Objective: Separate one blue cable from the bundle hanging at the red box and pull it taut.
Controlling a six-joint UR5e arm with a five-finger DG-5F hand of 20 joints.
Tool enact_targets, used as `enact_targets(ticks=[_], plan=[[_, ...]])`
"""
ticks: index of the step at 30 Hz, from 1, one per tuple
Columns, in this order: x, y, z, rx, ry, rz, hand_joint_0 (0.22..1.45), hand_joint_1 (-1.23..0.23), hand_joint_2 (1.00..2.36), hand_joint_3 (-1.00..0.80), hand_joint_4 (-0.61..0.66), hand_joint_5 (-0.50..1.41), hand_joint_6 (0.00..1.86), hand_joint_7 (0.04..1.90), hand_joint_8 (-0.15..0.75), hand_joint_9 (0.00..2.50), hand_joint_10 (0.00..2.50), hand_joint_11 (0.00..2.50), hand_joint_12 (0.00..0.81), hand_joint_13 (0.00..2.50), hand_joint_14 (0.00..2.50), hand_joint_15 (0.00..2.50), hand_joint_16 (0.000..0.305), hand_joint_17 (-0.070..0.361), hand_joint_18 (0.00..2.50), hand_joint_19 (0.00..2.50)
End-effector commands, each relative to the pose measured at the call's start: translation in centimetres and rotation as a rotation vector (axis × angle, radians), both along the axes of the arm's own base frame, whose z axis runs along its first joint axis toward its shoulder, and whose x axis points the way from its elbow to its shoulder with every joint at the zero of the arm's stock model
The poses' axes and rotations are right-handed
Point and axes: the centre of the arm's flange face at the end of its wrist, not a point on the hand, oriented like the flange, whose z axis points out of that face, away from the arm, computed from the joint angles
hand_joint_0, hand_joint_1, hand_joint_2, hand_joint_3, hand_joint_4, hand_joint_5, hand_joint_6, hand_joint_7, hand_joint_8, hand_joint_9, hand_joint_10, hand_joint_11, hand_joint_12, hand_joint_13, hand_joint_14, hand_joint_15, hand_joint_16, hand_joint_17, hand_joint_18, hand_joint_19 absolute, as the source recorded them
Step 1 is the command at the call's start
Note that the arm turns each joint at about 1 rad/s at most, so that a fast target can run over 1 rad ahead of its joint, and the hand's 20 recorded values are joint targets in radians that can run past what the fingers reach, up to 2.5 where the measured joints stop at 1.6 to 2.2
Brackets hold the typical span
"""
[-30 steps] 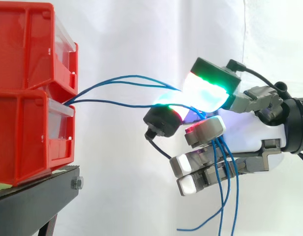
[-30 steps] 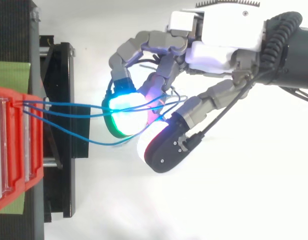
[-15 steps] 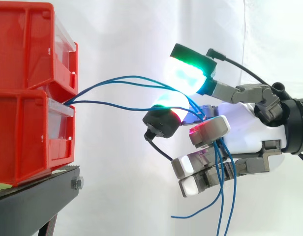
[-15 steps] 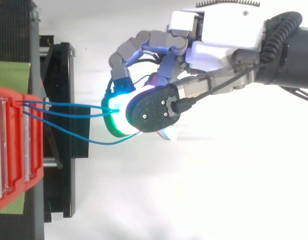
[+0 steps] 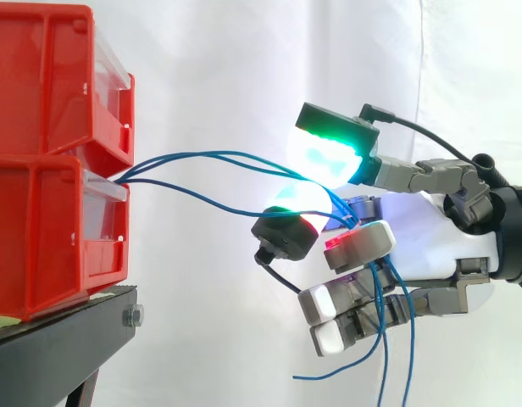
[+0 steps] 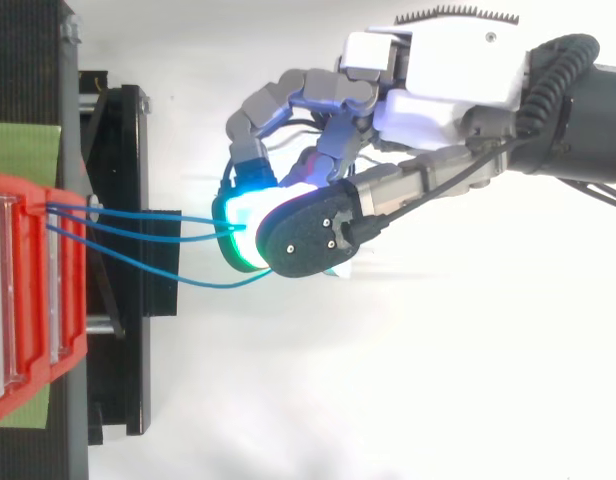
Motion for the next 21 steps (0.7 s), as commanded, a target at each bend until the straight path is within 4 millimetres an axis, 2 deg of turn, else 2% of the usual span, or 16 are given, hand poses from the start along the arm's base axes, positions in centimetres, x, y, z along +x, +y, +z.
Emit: enact_targets(ticks=[1, 2, 4, 10, 18, 21], plan=[[0.0, 0.0, -0.1, 0.0, -0.001, 0.0, 0.72, -0.86, 1.01, -0.28, -0.08, -0.16, 0.95, 1.12, 0.289, 1.23, 0.02, 1.16, 0.343, 0.87, 0.02, 0.72, 0.043, 0.096, 0.63, 0.66], [0.0, 0.2, -0.2, 0.0, 0.001, 0.001, 0.75, -0.86, 1.01, -0.36, -0.11, -0.17, 0.95, 1.06, 0.284, 1.22, 0.02, 1.17, 0.337, 0.88, 0.02, 0.72, 0.042, 0.095, 0.64, 0.66], [0.0, 0.2, -0.2, 0.0, 0.001, 0.001, 0.77, -0.85, 1.0, -0.48, -0.12, -0.17, 0.95, 1.06, 0.284, 1.22, 0.02, 1.18, 0.332, 0.88, 0.02, 0.71, 0.042, 0.095, 0.64, 0.65], [0.2, 0.5, -0.7, 0.001, 0.005, 0.001, 0.79, -0.87, 1.0, -0.5, -0.16, -0.16, 0.95, 1.29, 0.282, 1.31, 0.02, 1.21, 0.324, 0.94, 0.02, 0.72, 0.04, 0.091, 0.69, 0.64], [0.4, 0.7, -1.0, 0.004, -0.008, 0.001, 0.66, -0.95, 1.0, -0.5, -0.07, -0.11, 0.93, 1.23, 0.262, 1.39, 0.02, 1.21, 0.323, 0.97, 0.03, 0.74, 0.039, 0.089, 0.7, 0.66], [0.4, 0.6, -1.1, 0.004, -0.008, 0.0, 0.61, -0.97, 1.0, -0.5, -0.08, -0.09, 0.92, 1.23, 0.246, 1.42, 0.02, 1.17, 0.317, 0.97, 0.02, 0.75, 0.039, 0.087, 0.69, 0.67]])
